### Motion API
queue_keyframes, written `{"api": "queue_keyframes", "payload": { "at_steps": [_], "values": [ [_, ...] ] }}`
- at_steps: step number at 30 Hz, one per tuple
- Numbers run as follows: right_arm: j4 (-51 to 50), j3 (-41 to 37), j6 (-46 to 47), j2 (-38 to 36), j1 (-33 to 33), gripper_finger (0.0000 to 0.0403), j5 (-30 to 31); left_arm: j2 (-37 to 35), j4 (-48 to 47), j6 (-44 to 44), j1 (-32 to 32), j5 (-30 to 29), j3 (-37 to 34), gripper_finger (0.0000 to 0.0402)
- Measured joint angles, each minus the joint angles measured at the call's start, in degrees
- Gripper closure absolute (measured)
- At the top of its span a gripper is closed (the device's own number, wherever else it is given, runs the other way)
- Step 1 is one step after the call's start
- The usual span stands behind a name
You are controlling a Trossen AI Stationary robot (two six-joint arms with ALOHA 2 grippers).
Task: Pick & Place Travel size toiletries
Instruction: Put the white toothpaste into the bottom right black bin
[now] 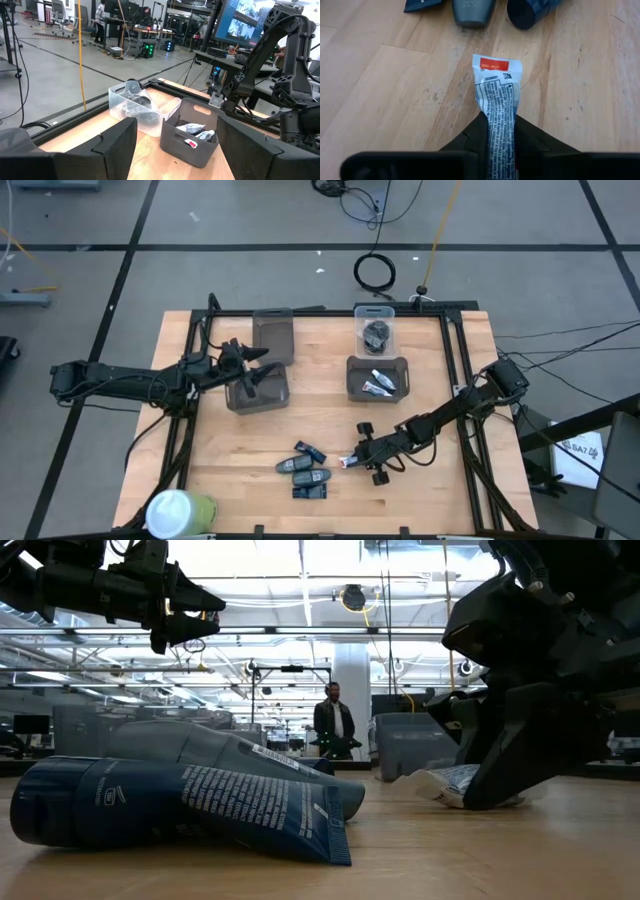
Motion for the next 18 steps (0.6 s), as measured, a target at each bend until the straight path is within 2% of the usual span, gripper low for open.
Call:
{"api": "queue_keyframes", "payload": {
  "at_steps": [18],
  "values": [
    [2.2, -0.2, -1.3, -0.3, 0.0, 0.0345, 0.2, 0.0, 0.0, 0.0, 0.0, 0.0, 0.0, 0.0131]
  ]
}}
